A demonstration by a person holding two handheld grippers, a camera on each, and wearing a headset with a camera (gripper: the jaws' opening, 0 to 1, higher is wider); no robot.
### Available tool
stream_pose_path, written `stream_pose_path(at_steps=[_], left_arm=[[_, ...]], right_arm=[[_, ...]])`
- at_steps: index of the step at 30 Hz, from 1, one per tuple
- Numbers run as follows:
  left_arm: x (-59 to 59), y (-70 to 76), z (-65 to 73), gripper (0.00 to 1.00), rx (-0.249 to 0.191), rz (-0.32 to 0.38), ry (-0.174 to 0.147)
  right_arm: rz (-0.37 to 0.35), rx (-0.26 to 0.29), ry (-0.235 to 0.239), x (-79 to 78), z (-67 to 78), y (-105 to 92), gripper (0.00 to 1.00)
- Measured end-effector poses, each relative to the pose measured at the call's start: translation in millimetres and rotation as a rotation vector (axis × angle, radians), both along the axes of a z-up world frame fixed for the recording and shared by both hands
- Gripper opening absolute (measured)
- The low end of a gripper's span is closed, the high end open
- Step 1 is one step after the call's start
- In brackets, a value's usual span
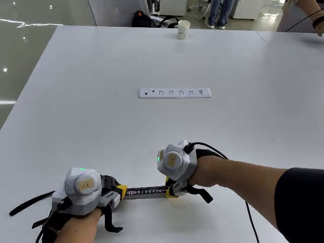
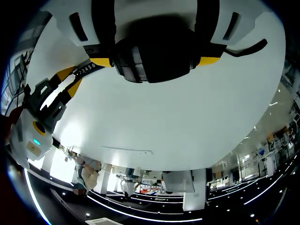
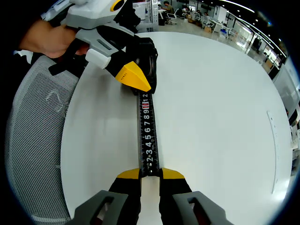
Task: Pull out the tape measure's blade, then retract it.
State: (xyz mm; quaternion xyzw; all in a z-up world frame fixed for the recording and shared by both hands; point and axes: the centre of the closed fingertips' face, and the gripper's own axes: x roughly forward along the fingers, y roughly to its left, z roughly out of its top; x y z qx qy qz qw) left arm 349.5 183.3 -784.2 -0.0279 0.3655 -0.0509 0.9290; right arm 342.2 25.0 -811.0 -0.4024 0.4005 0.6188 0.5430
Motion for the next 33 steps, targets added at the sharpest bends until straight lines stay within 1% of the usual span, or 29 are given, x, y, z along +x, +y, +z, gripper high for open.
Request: stream_pose_path(at_steps=[4,12,24,29,31,33], left_arm=[[-0.2,-0.7,-0.3,0.64,-0.002,-0.001,0.008],[-0.2,-0.6,-0.6,0.64,-0.003,-0.002,0.006],[0.0,-0.4,-1.2,0.64,-0.006,-0.001,0.016],[-0.5,-0.5,-0.8,0.64,-0.005,0.0,0.015],[-0.1,-0.4,-0.7,0.64,-0.005,0.0,0.014],[0.2,-0.1,-0.6,0.64,-0.004,-0.002,0.015]], right_arm=[[-0.006,-0.007,-0.005,-0.2,-0.4,1.9,0.1],[-0.002,-0.004,-0.011,-0.2,-0.2,4.5,0.1],[-0.006,-0.004,-0.018,-0.2,0.5,8.5,0.1],[-0.012,-0.003,-0.02,-0.1,0.5,9.9,0.1],[0.022,-0.001,-0.033,0.1,-0.3,10.4,0.1],[0.022,0.0,-0.033,-0.6,-0.2,10.5,0.1]])
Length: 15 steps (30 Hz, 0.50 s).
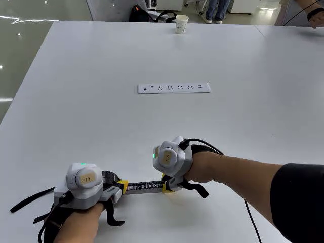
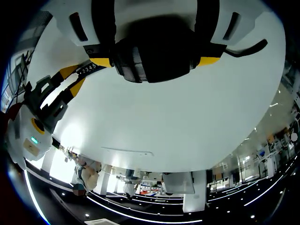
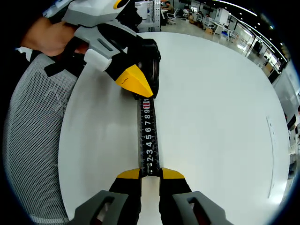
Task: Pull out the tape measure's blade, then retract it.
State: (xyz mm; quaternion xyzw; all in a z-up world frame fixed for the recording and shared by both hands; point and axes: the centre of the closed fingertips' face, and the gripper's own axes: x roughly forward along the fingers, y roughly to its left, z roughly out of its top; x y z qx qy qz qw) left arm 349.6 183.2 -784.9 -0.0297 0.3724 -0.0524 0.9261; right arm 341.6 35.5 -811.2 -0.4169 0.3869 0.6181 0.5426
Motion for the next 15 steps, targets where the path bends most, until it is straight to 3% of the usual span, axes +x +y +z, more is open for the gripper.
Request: stream_pose_path(at_steps=[4,15], left_arm=[[-0.4,-0.1,-0.2,0.64,-0.003,-0.002,0.011],[-0.7,0.2,-0.1,0.64,-0.005,0.0,-0.001]], right_arm=[[-0.05,0.003,0.024,1.1,0.3,1.3,0.1],[-0.04,0.004,0.024,0.5,0.3,4.7,0.1]])
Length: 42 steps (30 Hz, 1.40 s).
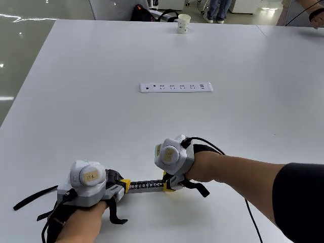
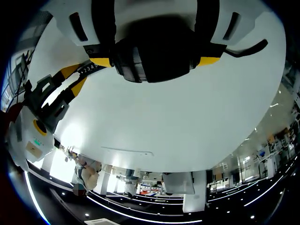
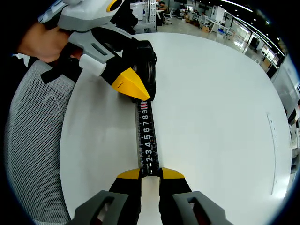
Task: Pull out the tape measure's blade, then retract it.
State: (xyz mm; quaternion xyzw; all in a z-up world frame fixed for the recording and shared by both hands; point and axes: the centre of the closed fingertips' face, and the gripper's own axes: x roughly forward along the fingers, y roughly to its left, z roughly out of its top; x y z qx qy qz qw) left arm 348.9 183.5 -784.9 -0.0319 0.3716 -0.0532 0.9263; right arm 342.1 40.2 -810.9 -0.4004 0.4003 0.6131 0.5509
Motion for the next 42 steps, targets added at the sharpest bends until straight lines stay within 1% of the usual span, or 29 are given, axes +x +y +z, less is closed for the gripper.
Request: stream_pose_path(at_steps=[5,12,17,23,28,33,42], left_arm=[[0.1,-0.1,-0.1,0.64,-0.004,-0.004,0.008],[-0.3,0.1,0.1,0.64,-0.009,0.002,0.005],[-1.7,1.0,1.1,0.64,-0.032,0.002,-0.001],[-1.8,0.5,0.8,0.64,-0.04,0.0,0.004],[-2.4,2.3,1.6,0.63,-0.063,-0.003,0.01],[-3.0,1.1,1.3,0.63,-0.066,-0.007,0.019],[-2.8,1.3,1.1,0.63,-0.073,-0.008,0.022]], right_arm=[[-0.003,0.001,0.003,-0.3,-0.3,1.5,0.1],[0.0,0.003,0.008,-0.3,-0.8,3.1,0.1],[-0.006,0.012,0.017,-1.3,-0.1,5.7,0.1],[-0.002,0.017,0.022,-2.1,0.0,8.0,0.1],[0.001,0.023,0.021,-3.2,0.4,10.7,0.1],[0.004,0.031,0.023,-4.5,0.6,14.2,0.1],[0.002,0.04,0.026,-5.2,0.5,17.7,0.1]])
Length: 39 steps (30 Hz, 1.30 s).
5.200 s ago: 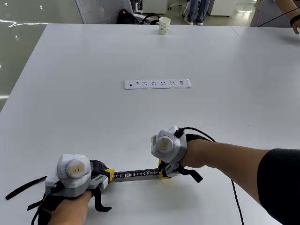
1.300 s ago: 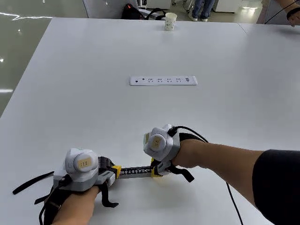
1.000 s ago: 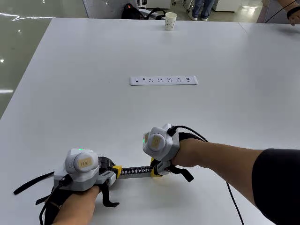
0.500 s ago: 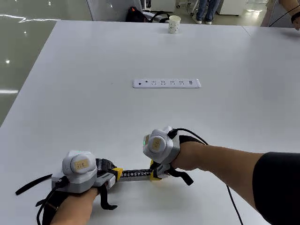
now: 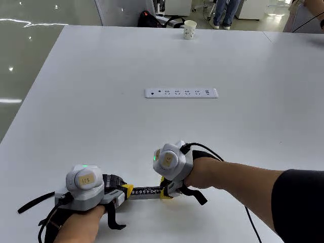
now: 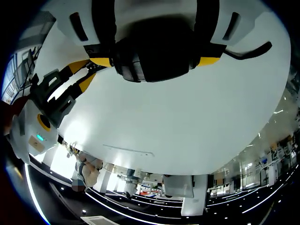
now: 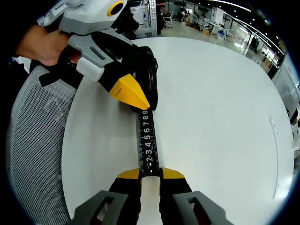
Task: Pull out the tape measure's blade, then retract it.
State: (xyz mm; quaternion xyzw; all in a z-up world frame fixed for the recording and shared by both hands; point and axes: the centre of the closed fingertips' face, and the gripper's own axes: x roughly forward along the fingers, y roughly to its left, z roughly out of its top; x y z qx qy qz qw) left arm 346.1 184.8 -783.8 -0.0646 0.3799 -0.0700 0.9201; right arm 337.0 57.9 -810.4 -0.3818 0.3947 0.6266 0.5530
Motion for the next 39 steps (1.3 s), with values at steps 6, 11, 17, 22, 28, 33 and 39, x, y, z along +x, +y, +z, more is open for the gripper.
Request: stream_pose_path(at_steps=[6,11,17,22,28,33,39], left_arm=[[0.7,0.4,-0.3,0.63,-0.003,-0.001,0.002],[1.2,0.3,-0.5,0.63,-0.004,-0.001,0.002],[1.6,0.3,-0.4,0.63,-0.004,-0.001,-0.001],[1.6,0.1,-0.6,0.63,-0.005,-0.001,0.001],[1.5,0.2,-0.7,0.63,-0.005,-0.001,0.002],[0.9,-0.1,-0.5,0.63,-0.008,-0.002,0.004],[0.9,-0.1,-0.3,0.64,-0.005,0.0,0.002]], right_arm=[[-0.006,0.008,0.002,-0.2,0.5,3.3,0.1],[0.002,0.009,-0.002,-0.8,0.2,5.1,0.1],[-0.01,0.009,-0.002,-0.8,-0.2,7.7,0.1],[-0.011,0.016,0.002,-1.3,-0.6,9.5,0.1],[-0.008,0.021,0.004,-2.4,0.3,11.6,0.1],[0.0,0.026,0.002,-3.6,0.6,14.2,0.1],[0.012,0.027,-0.004,-2.4,-0.2,16.7,0.1]])
